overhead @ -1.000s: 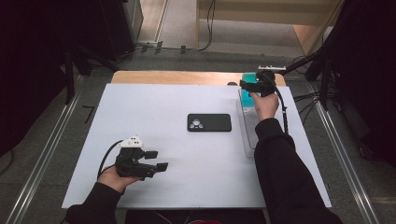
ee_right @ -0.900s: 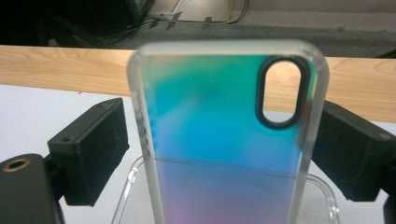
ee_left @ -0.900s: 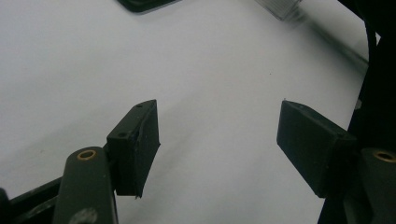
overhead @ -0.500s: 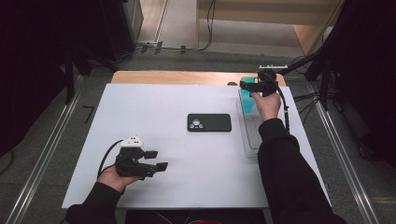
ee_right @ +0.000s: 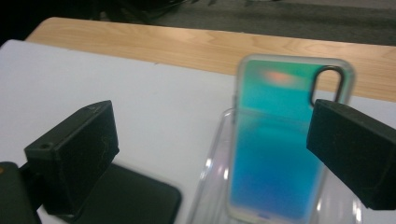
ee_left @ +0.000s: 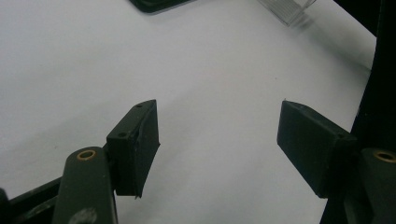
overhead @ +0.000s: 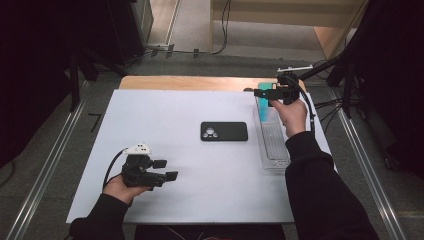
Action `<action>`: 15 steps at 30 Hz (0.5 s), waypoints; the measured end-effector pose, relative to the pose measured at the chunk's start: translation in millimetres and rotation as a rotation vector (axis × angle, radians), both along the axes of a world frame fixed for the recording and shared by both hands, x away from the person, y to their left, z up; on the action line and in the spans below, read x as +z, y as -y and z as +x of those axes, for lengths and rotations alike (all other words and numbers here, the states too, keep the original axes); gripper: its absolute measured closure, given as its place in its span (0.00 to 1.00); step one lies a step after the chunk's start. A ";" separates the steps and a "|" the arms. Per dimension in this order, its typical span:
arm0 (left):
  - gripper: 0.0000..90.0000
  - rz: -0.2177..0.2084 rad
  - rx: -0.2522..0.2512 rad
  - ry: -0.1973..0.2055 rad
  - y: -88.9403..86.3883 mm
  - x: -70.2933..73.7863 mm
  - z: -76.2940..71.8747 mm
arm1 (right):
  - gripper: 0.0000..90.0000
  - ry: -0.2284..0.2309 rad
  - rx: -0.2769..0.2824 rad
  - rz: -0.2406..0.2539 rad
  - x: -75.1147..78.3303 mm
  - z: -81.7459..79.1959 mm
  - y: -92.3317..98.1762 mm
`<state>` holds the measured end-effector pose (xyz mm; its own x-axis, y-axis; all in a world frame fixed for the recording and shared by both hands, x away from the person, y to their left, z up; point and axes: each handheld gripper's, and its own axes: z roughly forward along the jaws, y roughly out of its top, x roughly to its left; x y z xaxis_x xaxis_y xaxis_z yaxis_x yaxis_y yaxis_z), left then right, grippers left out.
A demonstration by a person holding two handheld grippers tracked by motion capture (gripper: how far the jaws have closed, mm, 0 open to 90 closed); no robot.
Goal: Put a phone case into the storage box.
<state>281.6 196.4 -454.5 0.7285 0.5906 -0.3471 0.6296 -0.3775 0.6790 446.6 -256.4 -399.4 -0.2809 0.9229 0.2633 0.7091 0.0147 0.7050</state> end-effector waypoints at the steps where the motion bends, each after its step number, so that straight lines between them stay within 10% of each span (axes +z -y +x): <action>1: 0.33 0.001 -0.002 0.001 -0.4 0.4 0.4 | 0.01 0.002 0.016 0.009 2.6 -3.8 -2.0; 15: 0.33 -0.003 0.004 0.000 -4.7 3.6 3.0 | 0.15 0.007 0.224 0.062 4.8 -57.7 -19.1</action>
